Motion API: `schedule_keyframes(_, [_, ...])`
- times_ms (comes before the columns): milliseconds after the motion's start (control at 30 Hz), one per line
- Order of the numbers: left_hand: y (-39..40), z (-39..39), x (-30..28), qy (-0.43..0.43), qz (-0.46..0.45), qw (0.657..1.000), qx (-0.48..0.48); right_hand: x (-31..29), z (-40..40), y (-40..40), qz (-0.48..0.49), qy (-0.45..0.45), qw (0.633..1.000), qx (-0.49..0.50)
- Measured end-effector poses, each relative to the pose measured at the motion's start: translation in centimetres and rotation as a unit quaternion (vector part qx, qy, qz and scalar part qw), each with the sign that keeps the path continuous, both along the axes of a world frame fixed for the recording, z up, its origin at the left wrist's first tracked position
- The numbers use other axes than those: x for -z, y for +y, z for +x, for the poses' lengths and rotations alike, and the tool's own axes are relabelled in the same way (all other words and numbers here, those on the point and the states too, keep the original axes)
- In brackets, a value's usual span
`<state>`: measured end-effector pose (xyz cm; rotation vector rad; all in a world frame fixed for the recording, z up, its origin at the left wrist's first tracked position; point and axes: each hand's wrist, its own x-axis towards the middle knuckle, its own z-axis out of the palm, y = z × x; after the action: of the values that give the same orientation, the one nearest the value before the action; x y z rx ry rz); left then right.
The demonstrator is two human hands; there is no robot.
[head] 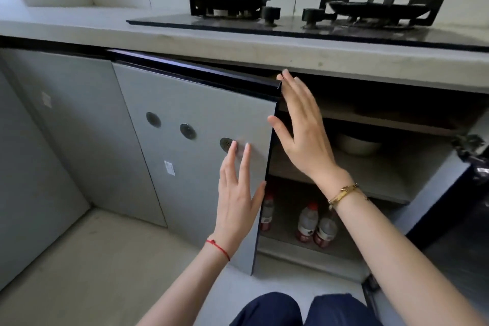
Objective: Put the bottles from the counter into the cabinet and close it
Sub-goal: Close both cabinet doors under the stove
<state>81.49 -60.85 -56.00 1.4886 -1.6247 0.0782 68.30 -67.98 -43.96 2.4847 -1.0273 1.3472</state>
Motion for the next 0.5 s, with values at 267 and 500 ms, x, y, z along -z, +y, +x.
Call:
schedule_keyframes(267, [-4.0,-1.2,-0.3,-0.021,0.016,0.999,-0.029,0.1,-0.7,-4.0,-0.178,0.078,0.965,0.177])
schedule_keyframes(500, [-5.8,-1.1,-0.3,-0.043,0.017,0.998,-0.047,0.5,-0.4,-5.7,-0.237,0.060,0.946,0.214])
